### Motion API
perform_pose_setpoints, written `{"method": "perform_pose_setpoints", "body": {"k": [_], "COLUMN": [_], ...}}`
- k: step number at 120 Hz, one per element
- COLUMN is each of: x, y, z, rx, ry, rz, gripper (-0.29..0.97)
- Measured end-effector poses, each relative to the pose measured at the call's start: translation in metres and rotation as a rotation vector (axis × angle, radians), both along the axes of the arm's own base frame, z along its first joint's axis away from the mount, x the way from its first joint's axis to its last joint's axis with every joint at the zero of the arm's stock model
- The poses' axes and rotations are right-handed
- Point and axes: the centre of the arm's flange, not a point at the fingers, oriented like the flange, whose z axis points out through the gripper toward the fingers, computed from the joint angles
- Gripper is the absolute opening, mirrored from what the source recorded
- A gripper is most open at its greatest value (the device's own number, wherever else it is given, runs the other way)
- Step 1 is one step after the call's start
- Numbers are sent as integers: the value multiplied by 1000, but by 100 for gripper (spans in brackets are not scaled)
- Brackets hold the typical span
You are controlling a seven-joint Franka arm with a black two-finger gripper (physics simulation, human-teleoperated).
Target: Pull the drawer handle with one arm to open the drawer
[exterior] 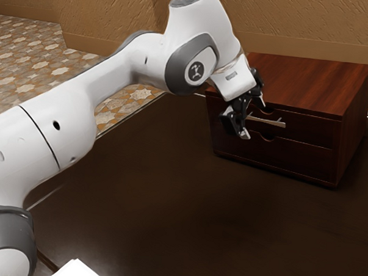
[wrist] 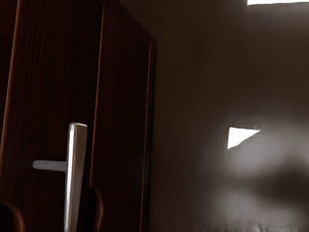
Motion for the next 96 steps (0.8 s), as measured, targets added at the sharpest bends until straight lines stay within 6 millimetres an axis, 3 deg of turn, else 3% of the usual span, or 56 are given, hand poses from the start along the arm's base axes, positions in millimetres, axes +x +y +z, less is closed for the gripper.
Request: {"method": "perform_pose_setpoints", "body": {"k": [46,96], "x": [16,23], "y": [12,17], "z": [-26,-35], "rx": [31,47], "ry": [-15,-22], "rz": [-40,-67], "gripper": [68,68]}}
